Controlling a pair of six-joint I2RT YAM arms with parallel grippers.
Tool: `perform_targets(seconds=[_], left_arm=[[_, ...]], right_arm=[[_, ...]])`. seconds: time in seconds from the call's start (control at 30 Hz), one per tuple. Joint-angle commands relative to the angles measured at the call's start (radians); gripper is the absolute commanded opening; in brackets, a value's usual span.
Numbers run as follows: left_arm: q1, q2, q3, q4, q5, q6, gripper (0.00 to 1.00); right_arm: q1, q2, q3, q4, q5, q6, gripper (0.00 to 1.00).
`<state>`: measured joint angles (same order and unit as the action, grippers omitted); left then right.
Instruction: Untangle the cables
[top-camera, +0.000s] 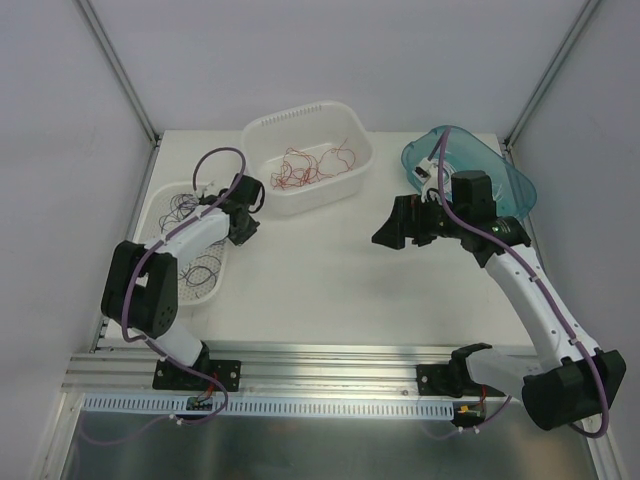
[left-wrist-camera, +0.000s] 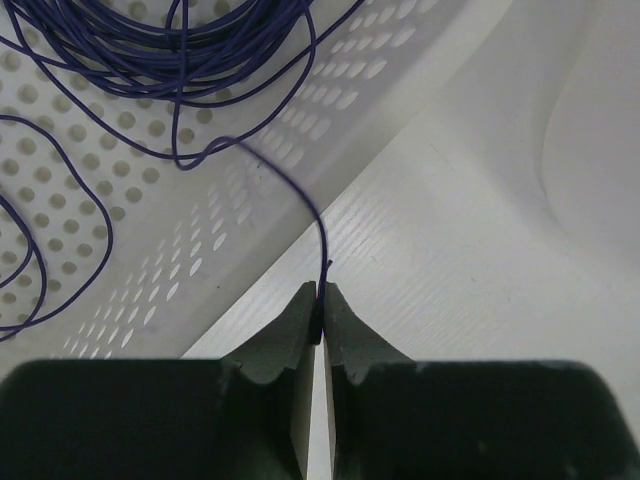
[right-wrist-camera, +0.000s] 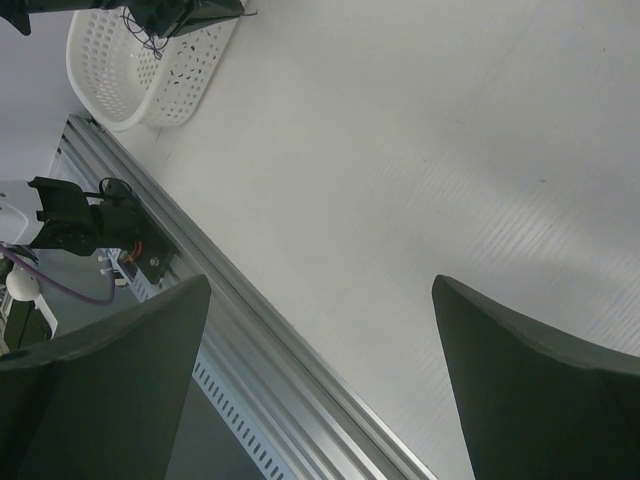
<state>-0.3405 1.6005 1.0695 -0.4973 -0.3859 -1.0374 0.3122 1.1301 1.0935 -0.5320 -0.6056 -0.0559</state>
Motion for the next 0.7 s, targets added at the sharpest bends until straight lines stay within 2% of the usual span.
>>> perform_targets(seconds=[0.0, 0.03, 0.13, 0.23, 0.33, 0.53, 0.6, 0.67], left_arm=[[-0.012, -0.060, 0.043, -0.009, -0.028, 0.035, 0.05], [-0.015, -0.074, 0.049, -0.009, -0.018, 0.059, 0.00], [-0.017, -0.167, 0.076, -0.014, 0.011, 0.151, 0.00], [-0.015, -0.232, 0.105, -0.029, -0.016, 0.258, 0.00], [0.033, -0.306, 0.104, -0.047, -0.013, 0.342, 0.00], [0.310, -0.402, -0.055, -0.055, 0.202, 0.359, 0.00], [0.377, -0.409, -0.110, -0.055, 0.284, 0.379, 0.00], [0.490, -0.406, -0.147, -0.055, 0.355, 0.387, 0.00]], right_arm=[[0.005, -0.033, 0.012, -0.019, 0.010, -0.042, 0.98], [0.005, -0.032, 0.022, -0.023, 0.013, -0.047, 0.98], [0.005, -0.023, 0.035, -0.034, 0.017, -0.053, 0.98], [0.005, -0.015, 0.062, -0.046, 0.018, -0.059, 0.98], [0.007, -0.013, 0.080, -0.048, 0.021, -0.059, 0.98], [0.007, -0.003, 0.082, -0.040, 0.024, -0.038, 0.98], [0.005, -0.004, 0.074, -0.026, 0.026, -0.025, 0.98], [0.005, -0.010, 0.063, -0.016, 0.036, -0.010, 0.98]])
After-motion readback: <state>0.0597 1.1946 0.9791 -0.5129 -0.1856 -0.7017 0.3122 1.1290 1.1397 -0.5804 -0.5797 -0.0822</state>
